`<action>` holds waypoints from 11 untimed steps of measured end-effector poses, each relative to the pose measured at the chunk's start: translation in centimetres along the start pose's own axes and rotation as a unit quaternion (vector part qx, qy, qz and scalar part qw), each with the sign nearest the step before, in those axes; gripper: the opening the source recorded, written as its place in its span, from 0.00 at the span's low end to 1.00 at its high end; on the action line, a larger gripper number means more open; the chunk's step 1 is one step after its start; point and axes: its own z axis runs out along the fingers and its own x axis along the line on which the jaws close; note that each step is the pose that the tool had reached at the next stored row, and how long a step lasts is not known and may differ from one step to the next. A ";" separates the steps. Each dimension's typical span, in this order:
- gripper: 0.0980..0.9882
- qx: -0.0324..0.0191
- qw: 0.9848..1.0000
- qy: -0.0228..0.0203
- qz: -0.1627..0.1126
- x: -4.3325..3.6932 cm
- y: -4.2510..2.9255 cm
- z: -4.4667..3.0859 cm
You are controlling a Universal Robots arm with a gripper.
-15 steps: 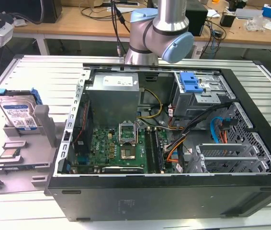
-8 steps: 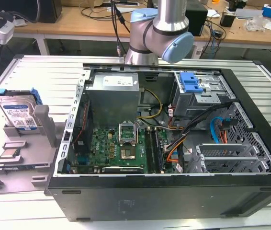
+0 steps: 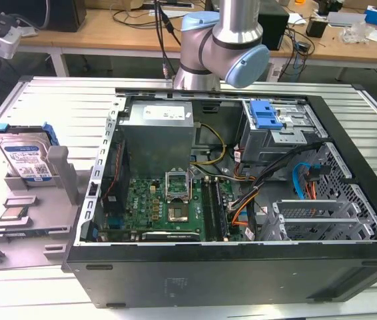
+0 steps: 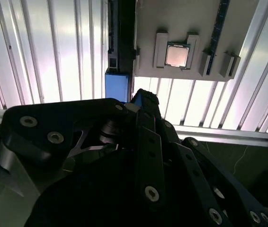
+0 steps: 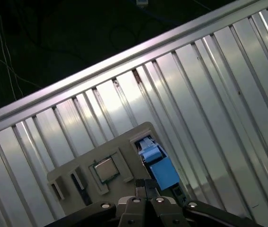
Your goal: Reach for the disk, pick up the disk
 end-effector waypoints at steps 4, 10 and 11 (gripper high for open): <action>0.01 0.000 1.000 0.001 -0.022 0.00 0.00 0.00; 0.01 0.000 0.998 0.002 -0.057 0.00 0.00 0.00; 0.01 0.000 0.998 0.002 -0.064 0.00 0.00 0.00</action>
